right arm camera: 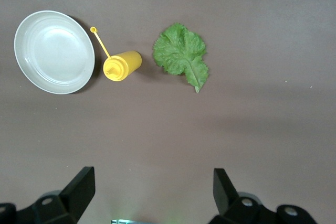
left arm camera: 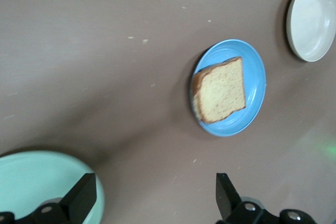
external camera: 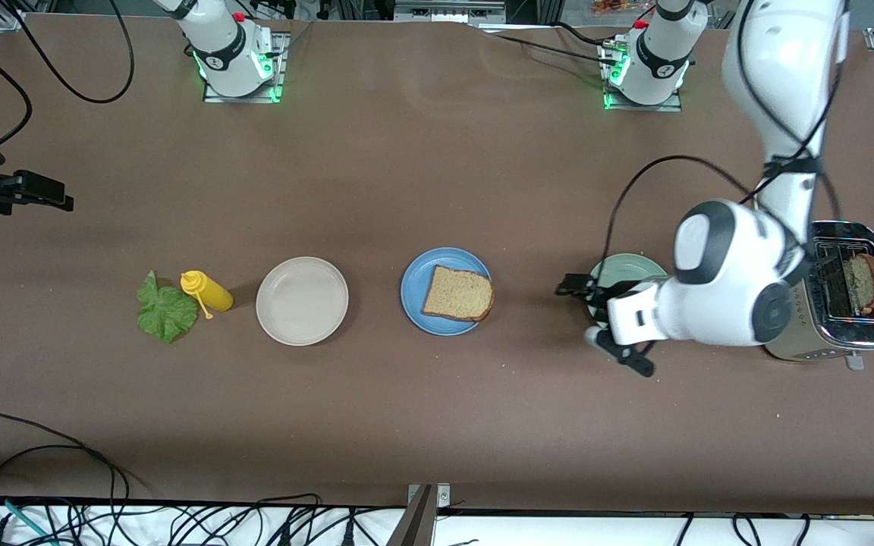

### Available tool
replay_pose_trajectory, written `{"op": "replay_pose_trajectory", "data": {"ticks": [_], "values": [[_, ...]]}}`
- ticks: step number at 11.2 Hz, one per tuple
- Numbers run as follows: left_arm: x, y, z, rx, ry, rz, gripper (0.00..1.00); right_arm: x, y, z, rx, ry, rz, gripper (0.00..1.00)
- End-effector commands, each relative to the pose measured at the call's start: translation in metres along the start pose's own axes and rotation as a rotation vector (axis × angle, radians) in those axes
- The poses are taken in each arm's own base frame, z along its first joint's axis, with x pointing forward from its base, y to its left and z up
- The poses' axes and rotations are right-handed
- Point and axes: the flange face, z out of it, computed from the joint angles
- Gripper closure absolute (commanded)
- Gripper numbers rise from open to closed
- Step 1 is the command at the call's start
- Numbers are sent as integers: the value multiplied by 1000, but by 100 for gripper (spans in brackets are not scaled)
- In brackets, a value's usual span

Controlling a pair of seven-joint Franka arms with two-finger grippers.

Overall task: Make sandwich in blue plate with both arms
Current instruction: 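Retract the left gripper while the right gripper reaches the lettuce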

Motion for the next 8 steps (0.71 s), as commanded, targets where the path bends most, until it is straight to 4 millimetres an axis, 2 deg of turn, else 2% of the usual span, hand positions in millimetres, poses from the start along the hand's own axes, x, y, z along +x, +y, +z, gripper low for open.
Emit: {"op": "replay_pose_trajectory", "data": {"ticks": [1, 2, 4, 6, 7, 8], "values": [[-50, -9, -97, 151, -15, -34, 0, 10, -5, 9, 15, -19, -25, 0], [-65, -6, -123, 200, -25, -37, 0, 21, 0, 24, 16, -28, -44, 0], [-97, 18, -172, 325, -47, -133, 0, 36, 9, 46, 11, -34, -53, 0], [-124, 34, -206, 371, -45, -179, 0, 50, 17, 68, 8, -50, -44, 0], [-140, 33, -226, 388, -36, -199, 0, 61, 18, 84, 3, -47, -48, 0], [-148, 41, -237, 400, -26, -196, 0, 70, 16, 96, -7, -25, -68, 0]]}}
